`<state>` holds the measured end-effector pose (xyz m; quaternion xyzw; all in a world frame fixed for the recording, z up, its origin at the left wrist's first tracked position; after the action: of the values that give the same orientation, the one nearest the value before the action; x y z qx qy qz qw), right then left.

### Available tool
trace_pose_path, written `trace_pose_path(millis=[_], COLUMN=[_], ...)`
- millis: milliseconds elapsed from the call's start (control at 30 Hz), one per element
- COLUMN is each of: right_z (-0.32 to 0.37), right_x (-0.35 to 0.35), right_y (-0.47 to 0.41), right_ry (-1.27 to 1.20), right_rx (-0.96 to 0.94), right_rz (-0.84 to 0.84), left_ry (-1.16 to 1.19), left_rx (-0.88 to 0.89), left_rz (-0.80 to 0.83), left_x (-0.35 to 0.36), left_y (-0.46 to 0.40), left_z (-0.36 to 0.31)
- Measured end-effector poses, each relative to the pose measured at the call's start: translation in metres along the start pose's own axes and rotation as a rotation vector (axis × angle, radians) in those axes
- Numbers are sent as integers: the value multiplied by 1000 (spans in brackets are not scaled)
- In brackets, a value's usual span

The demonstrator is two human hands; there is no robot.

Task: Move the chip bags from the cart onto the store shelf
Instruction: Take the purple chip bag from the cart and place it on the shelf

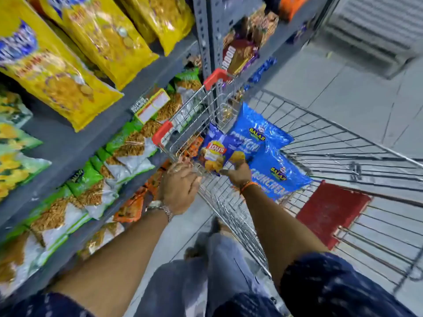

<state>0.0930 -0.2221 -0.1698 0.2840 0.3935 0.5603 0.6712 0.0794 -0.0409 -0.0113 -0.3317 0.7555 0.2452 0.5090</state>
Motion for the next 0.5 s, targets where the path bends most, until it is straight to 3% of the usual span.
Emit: trace_pose_path(millis=[300,500], right_z=[14,14], right_x=[26,37], right_y=[-51,-57], right_ry=[-196,-254], right_rx=[-55,-88], right_rz=[-119,-138], left_ry=[-15,25], left_rx=[63,85], left_rz=[-360,-422], left_x=[2,10], left_y=[4,6], left_z=[9,14])
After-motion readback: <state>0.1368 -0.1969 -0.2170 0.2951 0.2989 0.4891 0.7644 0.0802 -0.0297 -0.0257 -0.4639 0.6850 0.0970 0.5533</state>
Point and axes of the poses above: each hand's wrist, its own y-axis away from the middle knuckle, its own x-axis out of the palm, z = x × y, the point moved 9 cm from there along -y, towards the middle knuckle, and after that the axes turned 15 degrees about x, right-handed, at the moved point
